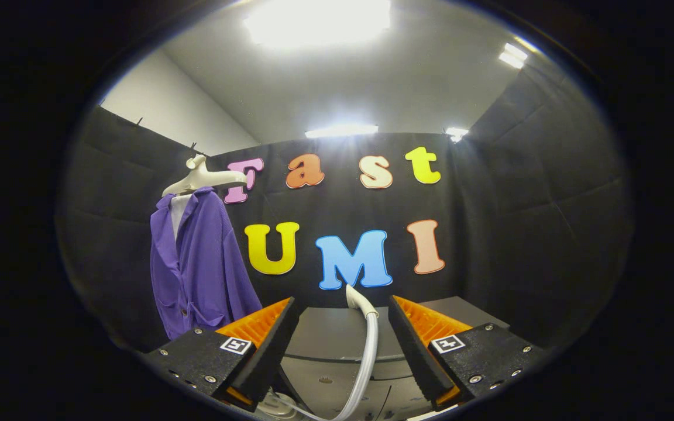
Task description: Iron the clothes twice with a garment steamer, once on the left side and once on the right side.
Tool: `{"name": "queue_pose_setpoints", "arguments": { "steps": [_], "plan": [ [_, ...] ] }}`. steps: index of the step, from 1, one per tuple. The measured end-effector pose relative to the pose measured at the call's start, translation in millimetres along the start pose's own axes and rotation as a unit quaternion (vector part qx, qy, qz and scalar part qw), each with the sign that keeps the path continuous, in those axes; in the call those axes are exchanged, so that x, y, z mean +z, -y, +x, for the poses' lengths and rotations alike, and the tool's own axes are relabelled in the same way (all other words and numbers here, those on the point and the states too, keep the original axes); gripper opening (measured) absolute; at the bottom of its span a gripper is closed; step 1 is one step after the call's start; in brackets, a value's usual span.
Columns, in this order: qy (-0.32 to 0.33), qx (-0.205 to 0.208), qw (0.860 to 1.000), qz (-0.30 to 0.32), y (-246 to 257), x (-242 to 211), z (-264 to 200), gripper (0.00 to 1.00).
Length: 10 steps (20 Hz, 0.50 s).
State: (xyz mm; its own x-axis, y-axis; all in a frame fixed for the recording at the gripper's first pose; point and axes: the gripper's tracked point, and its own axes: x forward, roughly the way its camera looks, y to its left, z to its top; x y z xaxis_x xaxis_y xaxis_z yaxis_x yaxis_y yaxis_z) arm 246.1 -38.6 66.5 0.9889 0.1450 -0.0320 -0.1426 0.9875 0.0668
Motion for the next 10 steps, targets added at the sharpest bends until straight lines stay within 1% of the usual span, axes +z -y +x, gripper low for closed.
{"name": "queue_pose_setpoints", "arguments": {
  "steps": [3, 7, 10],
  "plan": [
    [-0.008, 0.006, 1.000, 0.009, 10.9, -0.5, 31.6, 0.95],
    [-0.039, 0.034, 0.998, 0.030, 14.8, -7.0, 73.7, 0.95],
    [-0.055, 0.041, 0.997, 0.042, 22.7, -10.8, 112.9, 0.95]
  ]
}}
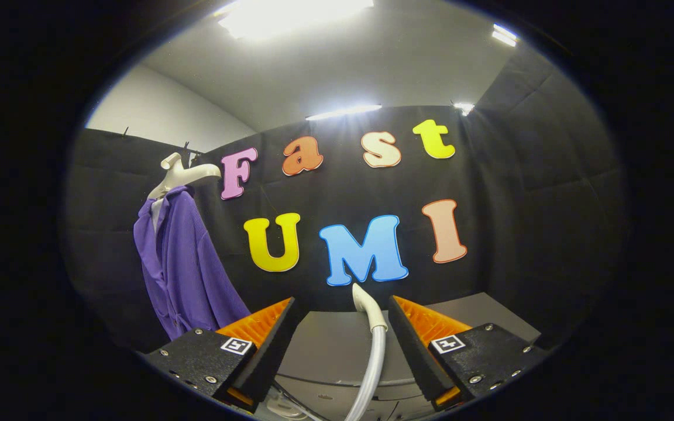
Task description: Iron the clothes twice with a garment steamer, once on the left side and once on the right side.
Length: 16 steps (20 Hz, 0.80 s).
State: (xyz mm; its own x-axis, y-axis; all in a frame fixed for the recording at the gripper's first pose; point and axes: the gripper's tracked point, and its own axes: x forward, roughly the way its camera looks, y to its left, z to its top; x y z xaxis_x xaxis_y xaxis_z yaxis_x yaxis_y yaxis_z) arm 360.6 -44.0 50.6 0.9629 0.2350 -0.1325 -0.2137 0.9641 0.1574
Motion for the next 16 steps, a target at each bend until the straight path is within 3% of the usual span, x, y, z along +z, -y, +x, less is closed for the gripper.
{"name": "queue_pose_setpoints", "arguments": {
  "steps": [7, 16],
  "plan": [
    [-0.056, 0.029, 0.997, 0.045, 20.3, -17.0, 97.4, 0.93],
    [-0.171, 0.037, 0.975, 0.134, 55.2, -77.6, 183.3, 0.94]
  ]
}}
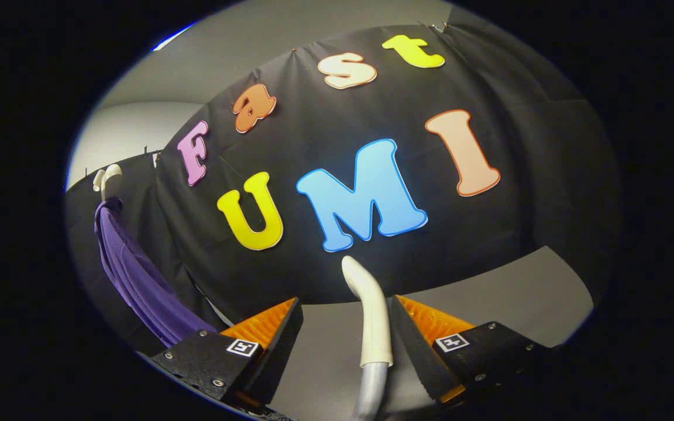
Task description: Iron the clothes twice with a garment steamer, once on the left side and once on the right side.
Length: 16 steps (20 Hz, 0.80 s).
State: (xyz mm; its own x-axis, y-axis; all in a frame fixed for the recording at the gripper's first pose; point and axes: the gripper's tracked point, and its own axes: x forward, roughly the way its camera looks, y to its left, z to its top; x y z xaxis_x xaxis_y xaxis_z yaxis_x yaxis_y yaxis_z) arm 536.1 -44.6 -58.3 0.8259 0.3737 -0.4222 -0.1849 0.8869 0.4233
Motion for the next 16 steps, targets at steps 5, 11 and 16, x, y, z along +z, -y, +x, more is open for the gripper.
{"name": "queue_pose_setpoints", "arguments": {
  "steps": [5, 11, 16],
  "plan": [
    [-0.062, 0.020, 0.995, 0.079, 15.4, -18.2, 35.3, 0.93],
    [-0.129, 0.042, 0.977, 0.162, 28.3, -48.1, 53.3, 0.88],
    [-0.173, 0.073, 0.952, 0.241, 27.2, -65.9, 66.1, 0.88]
  ]
}}
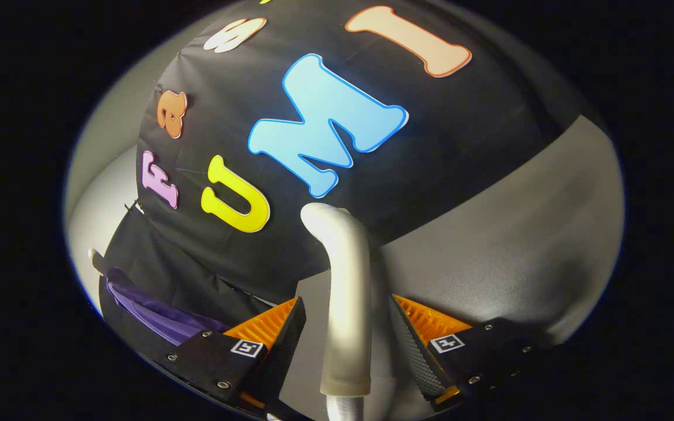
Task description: Iron the clothes twice with a garment steamer, once on the left side and once on the right side.
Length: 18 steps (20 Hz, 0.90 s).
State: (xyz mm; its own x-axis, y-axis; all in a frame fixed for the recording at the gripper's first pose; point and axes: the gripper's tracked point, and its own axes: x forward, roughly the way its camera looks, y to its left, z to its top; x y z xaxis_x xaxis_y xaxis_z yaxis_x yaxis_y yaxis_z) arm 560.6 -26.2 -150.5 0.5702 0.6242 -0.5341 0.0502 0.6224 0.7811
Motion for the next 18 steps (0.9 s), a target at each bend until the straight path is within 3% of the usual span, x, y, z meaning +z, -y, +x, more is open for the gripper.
{"name": "queue_pose_setpoints", "arguments": {
  "steps": [2, 4, 6, 7, 8, 14, 18],
  "plan": [
    [-0.008, 0.012, 1.000, 0.027, 0.8, -2.0, 0.5, 0.87],
    [-0.008, 0.014, 0.999, 0.050, 9.6, -2.6, -2.2, 0.80],
    [-0.015, 0.038, 0.996, 0.080, 7.8, -5.2, 1.7, 0.66],
    [-0.016, 0.045, 0.994, 0.098, 7.0, -6.5, -1.6, 0.50],
    [-0.017, 0.051, 0.993, 0.108, 6.6, -6.7, -0.1, 0.46],
    [-0.007, 0.053, 0.993, 0.108, 2.5, -9.6, -5.3, 0.35],
    [0.023, 0.047, 0.997, 0.060, -10.7, -10.7, -26.6, 0.31]
  ]
}}
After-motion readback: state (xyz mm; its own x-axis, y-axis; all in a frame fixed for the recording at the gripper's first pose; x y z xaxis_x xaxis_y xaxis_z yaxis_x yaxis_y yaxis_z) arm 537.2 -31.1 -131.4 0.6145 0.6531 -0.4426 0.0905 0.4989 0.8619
